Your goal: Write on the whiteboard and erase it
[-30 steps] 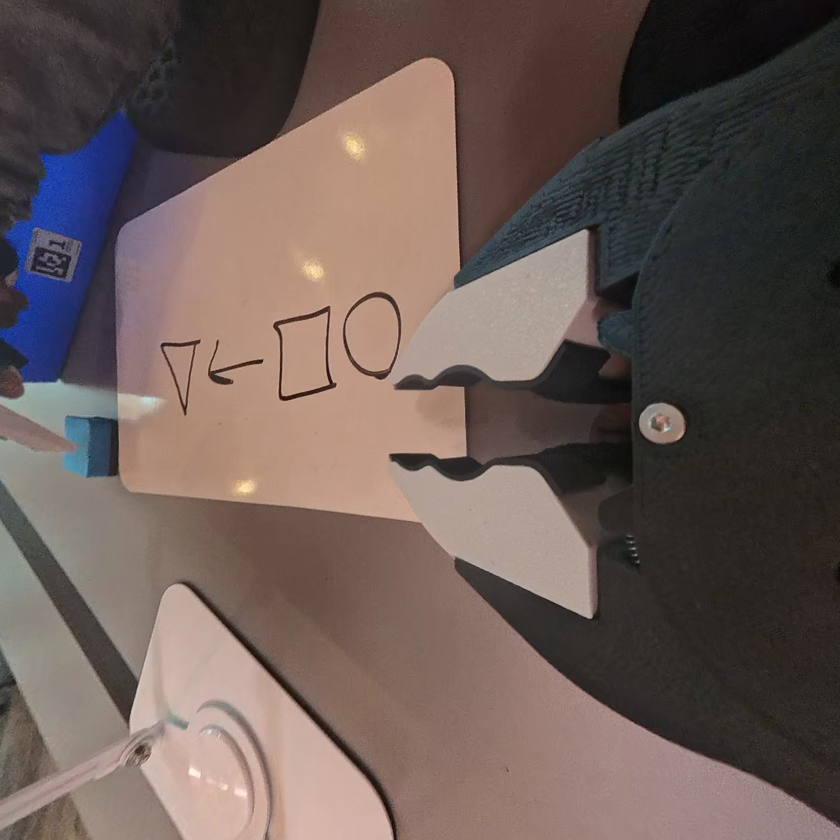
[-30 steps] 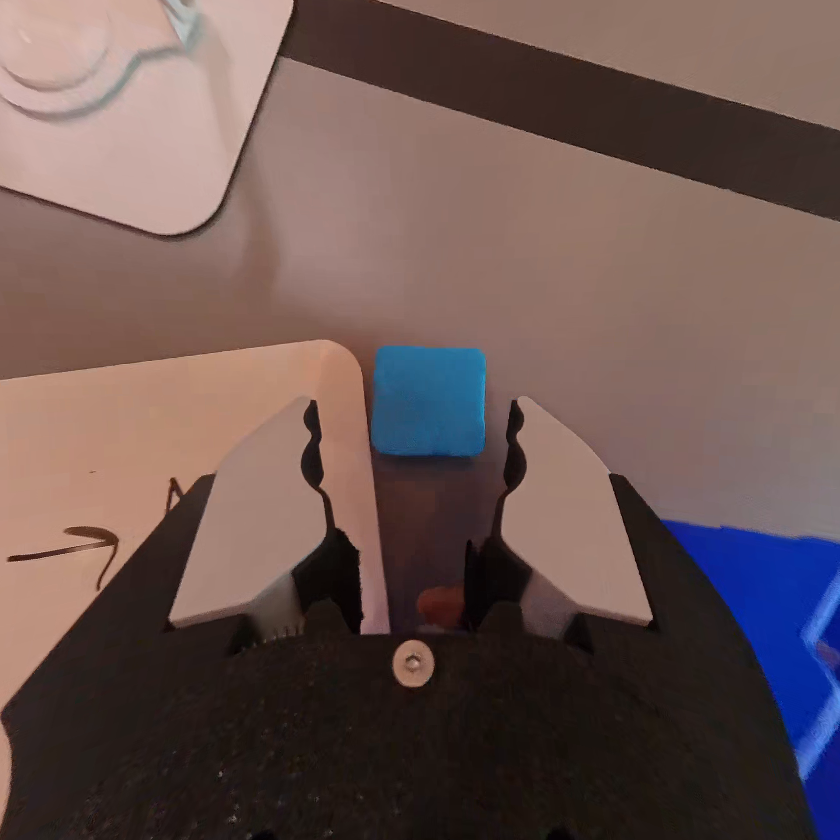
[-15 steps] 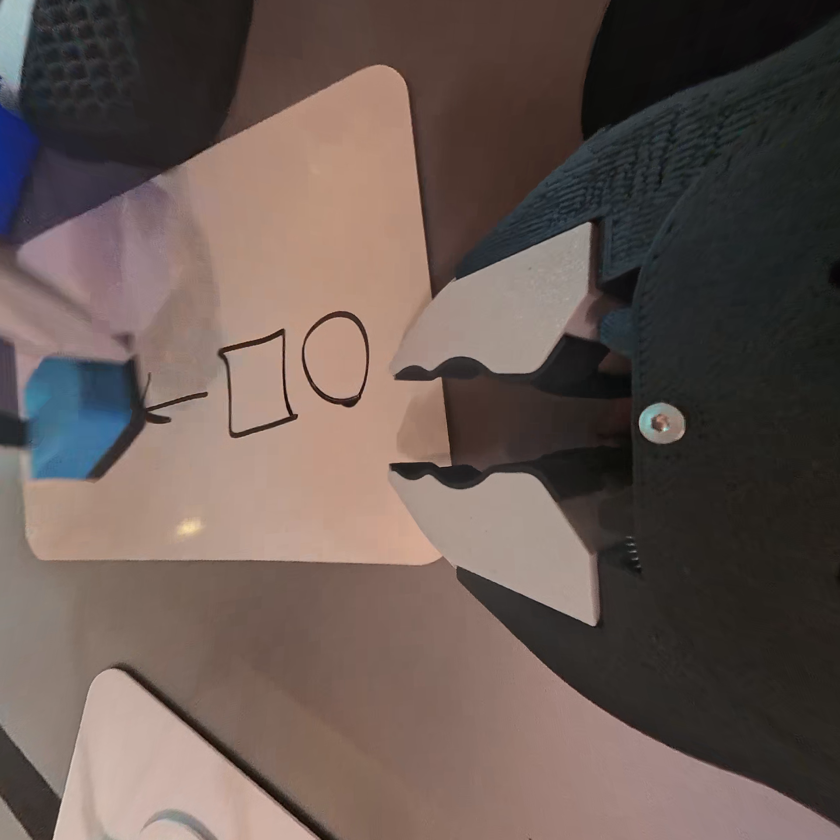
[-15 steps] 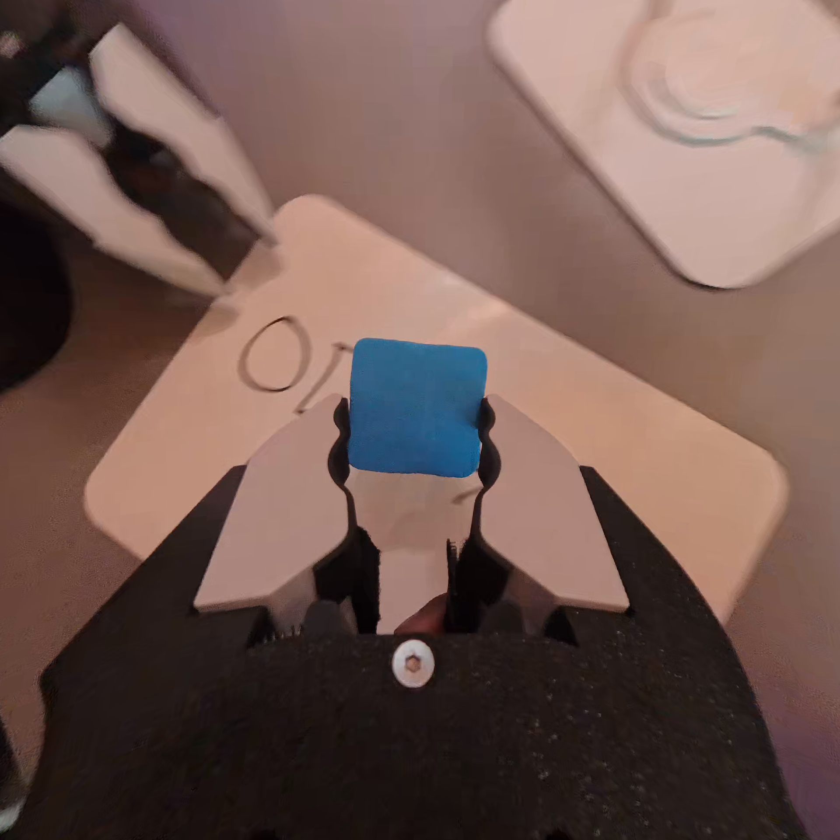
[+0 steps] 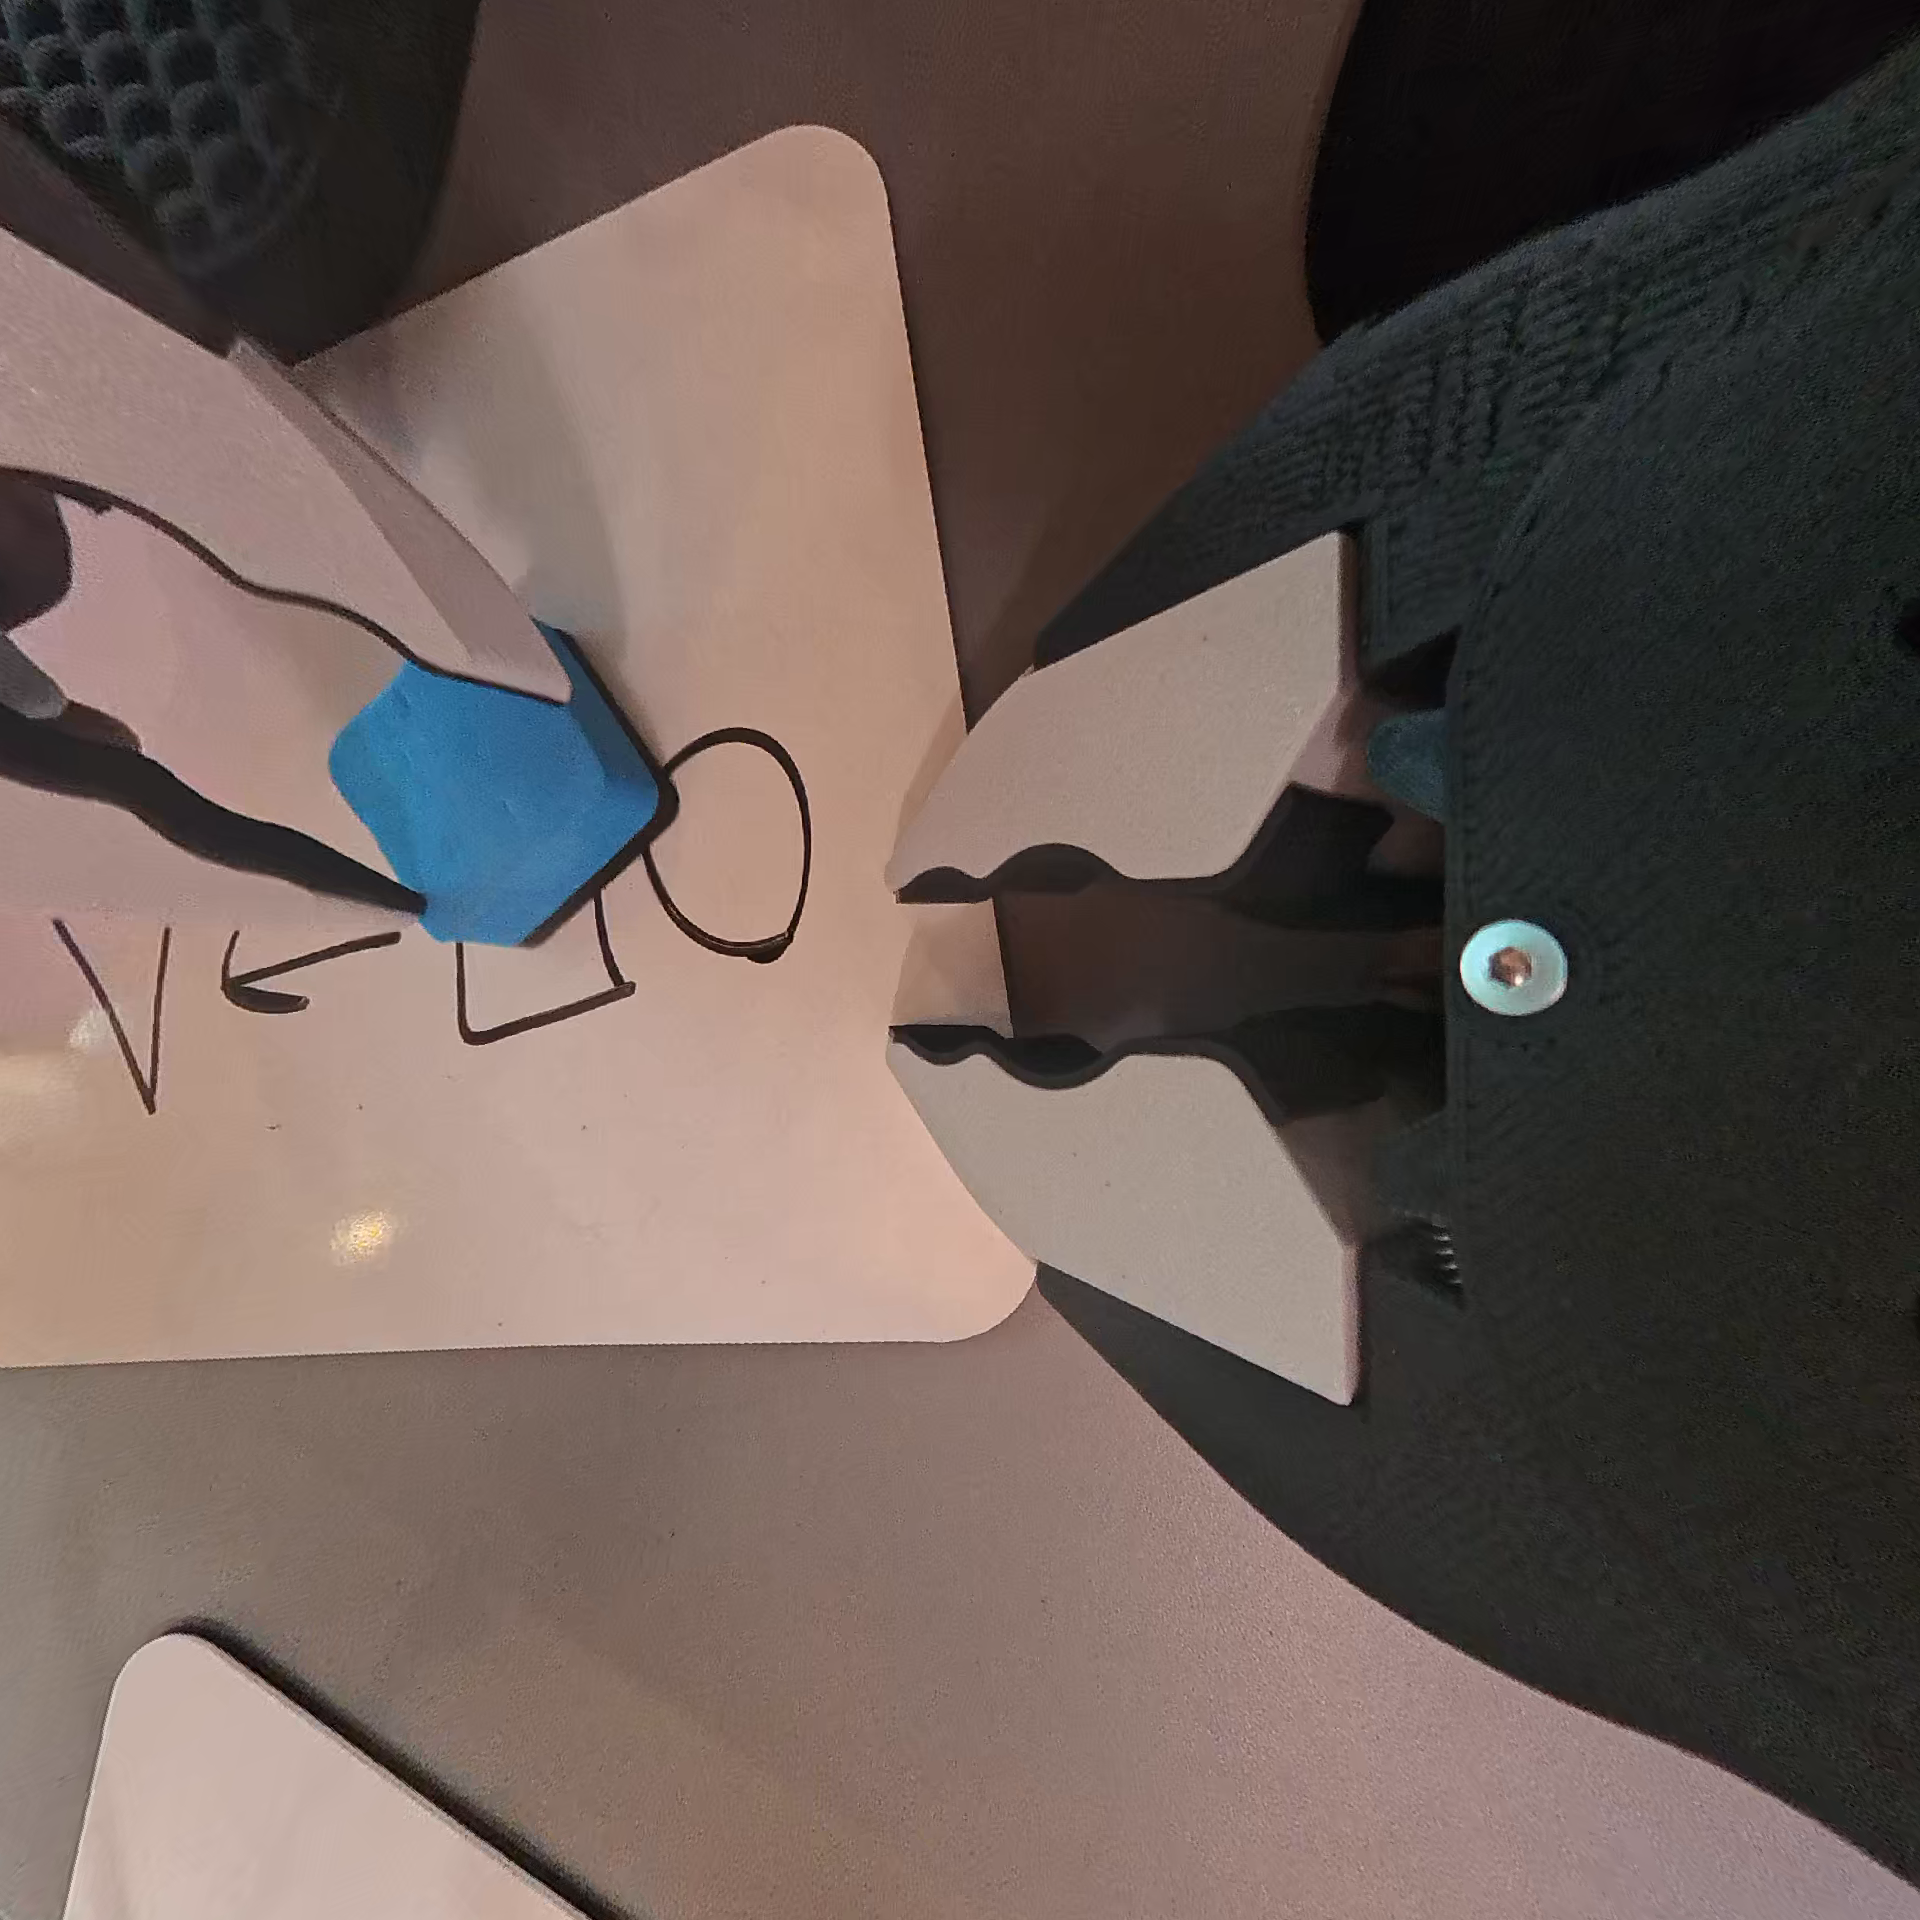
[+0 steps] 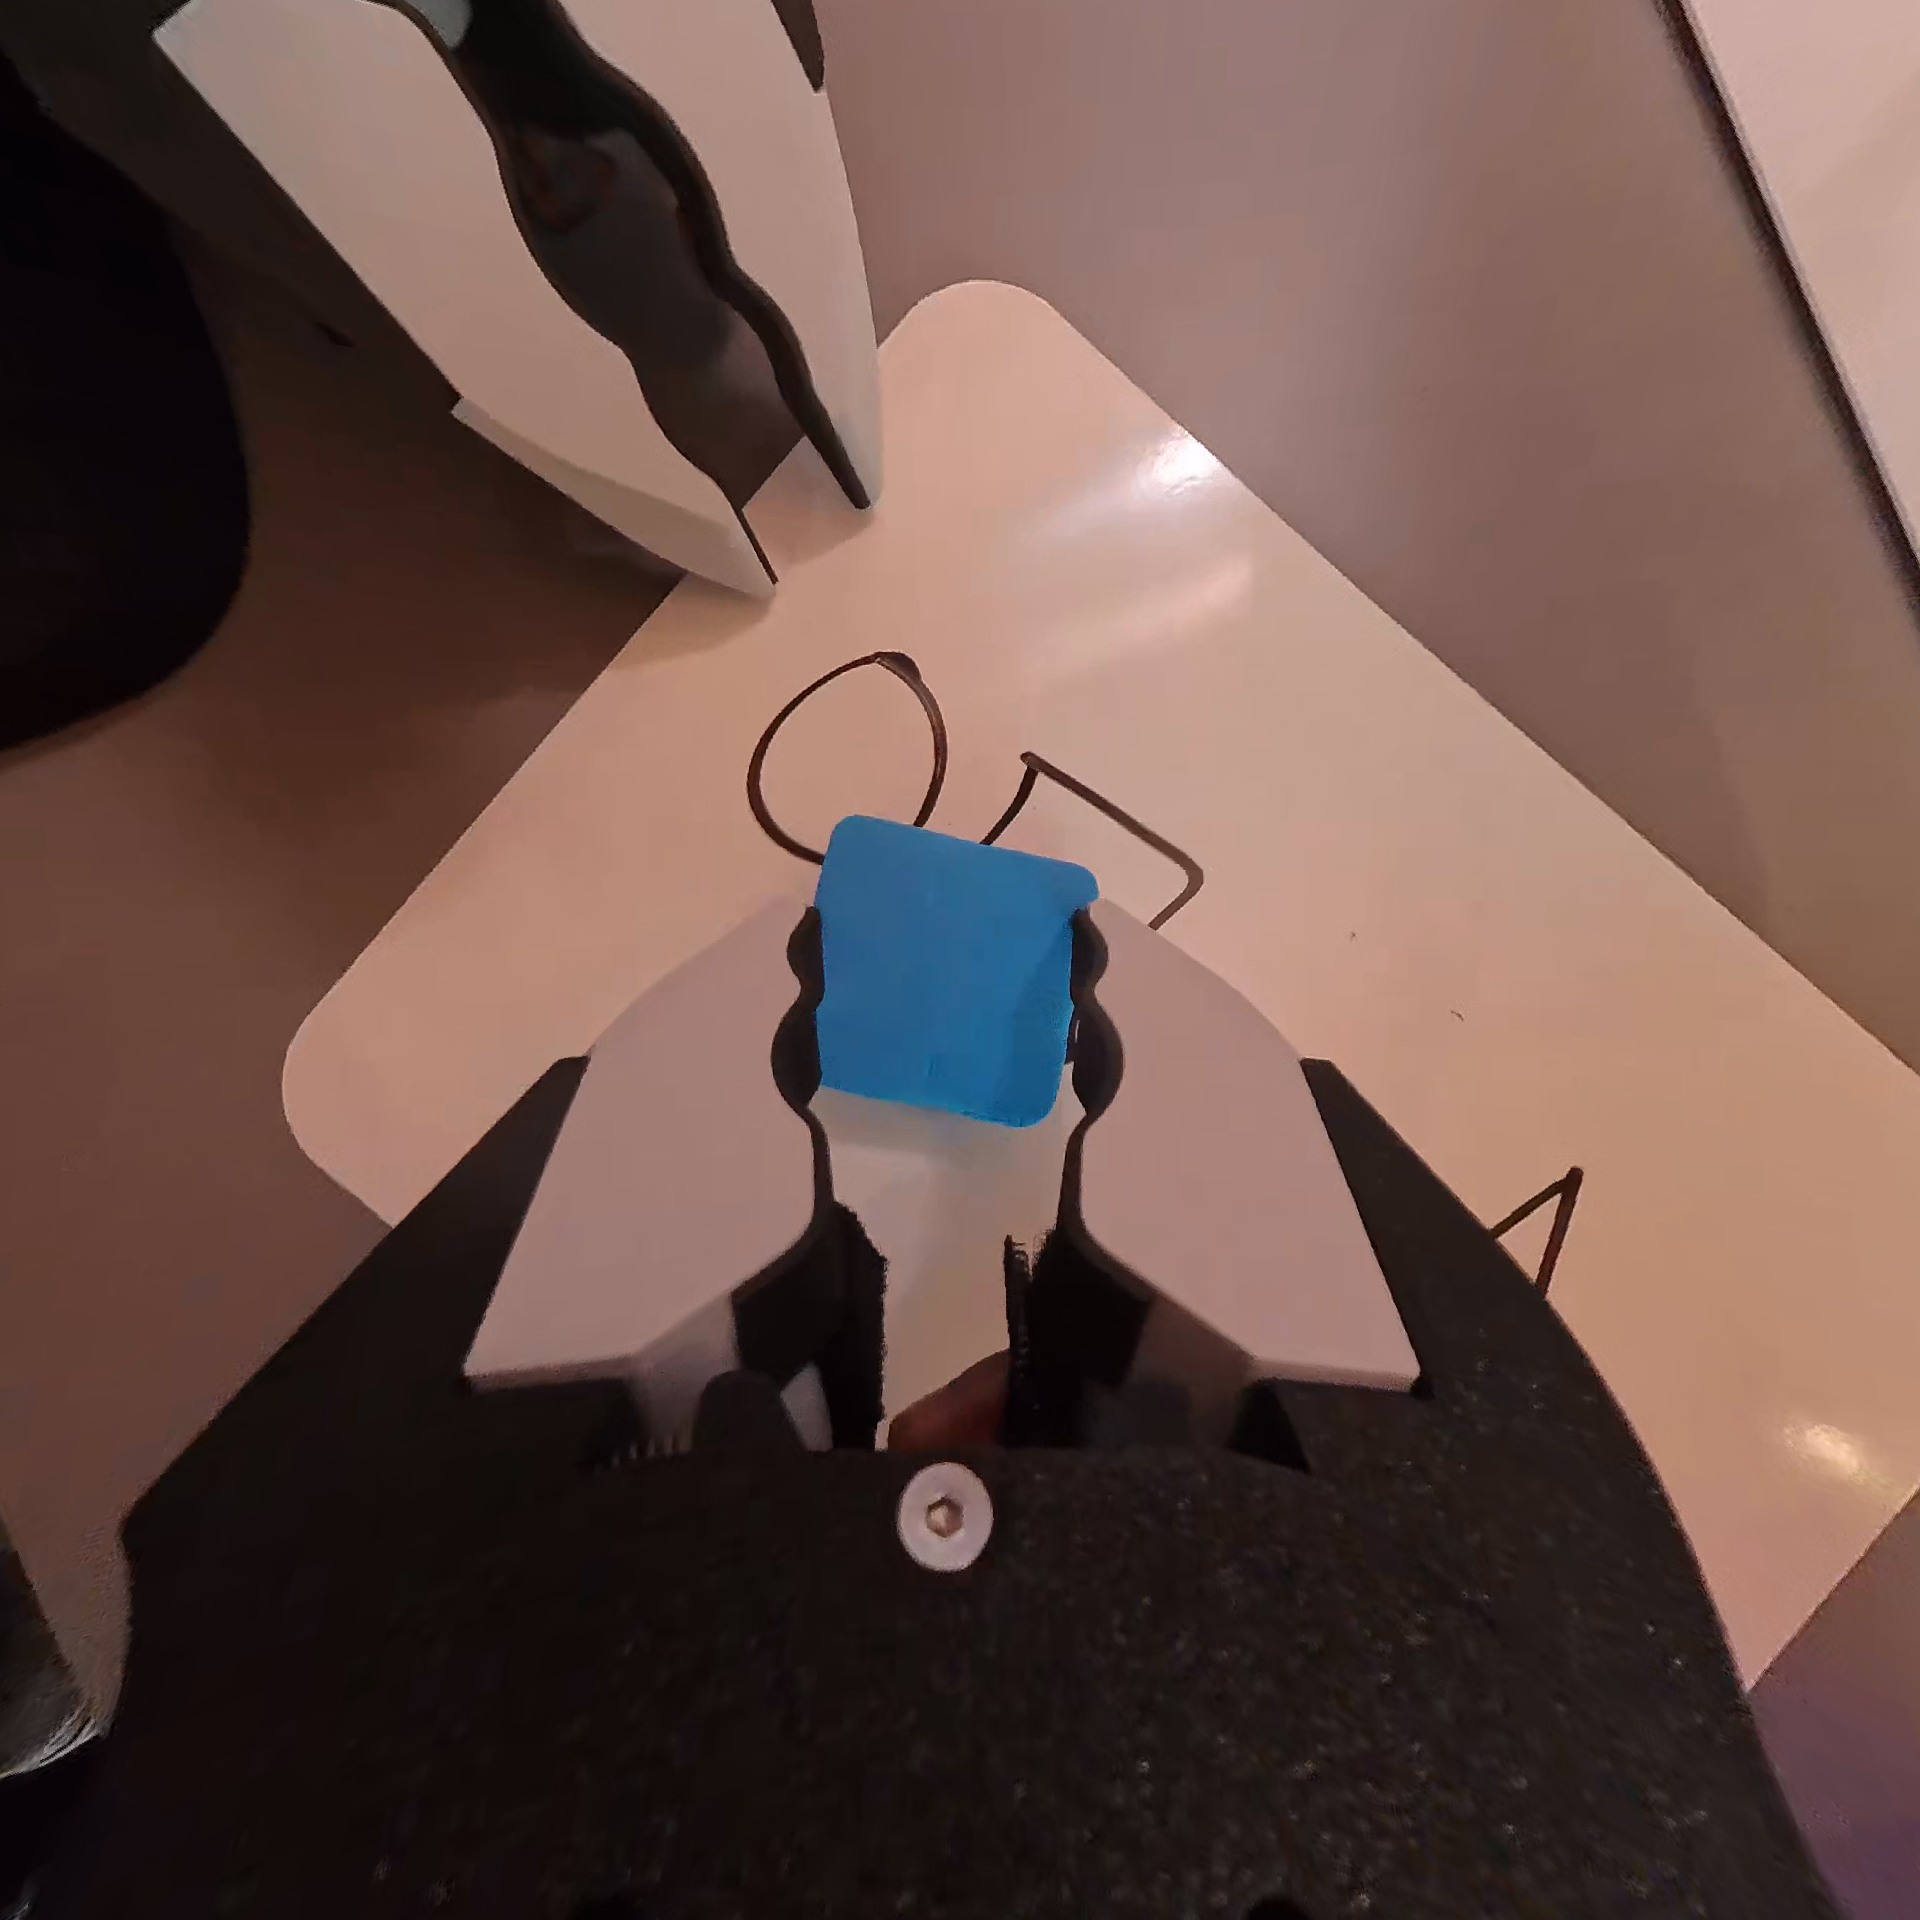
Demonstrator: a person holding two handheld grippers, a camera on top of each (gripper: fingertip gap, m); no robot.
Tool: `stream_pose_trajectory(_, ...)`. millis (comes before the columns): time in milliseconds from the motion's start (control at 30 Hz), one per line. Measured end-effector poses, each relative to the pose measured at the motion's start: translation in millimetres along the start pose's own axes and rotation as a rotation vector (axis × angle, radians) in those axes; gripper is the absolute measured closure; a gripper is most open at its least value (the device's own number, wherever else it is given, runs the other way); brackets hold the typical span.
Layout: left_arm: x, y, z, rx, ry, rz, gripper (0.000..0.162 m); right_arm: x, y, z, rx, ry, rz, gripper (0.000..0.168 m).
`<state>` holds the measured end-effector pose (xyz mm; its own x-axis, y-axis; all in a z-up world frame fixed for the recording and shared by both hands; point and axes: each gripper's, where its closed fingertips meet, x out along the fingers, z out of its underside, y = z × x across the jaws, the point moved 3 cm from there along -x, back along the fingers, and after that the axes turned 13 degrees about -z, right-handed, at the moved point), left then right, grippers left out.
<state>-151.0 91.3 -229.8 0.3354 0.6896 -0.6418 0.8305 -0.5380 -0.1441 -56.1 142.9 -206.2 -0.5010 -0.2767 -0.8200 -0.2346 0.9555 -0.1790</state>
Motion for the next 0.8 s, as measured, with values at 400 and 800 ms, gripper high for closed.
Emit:
stream_pose_trajectory(400,0,0,0,0.003,0.001,-0.007,0.149,26,-7,-32,-0.044,0.088,0.011,0.123)
stream_pose_trajectory(800,0,1,0,0.008,-0.001,-0.008,0.160,21,-5,-26,-0.060,0.069,0.055,0.123)
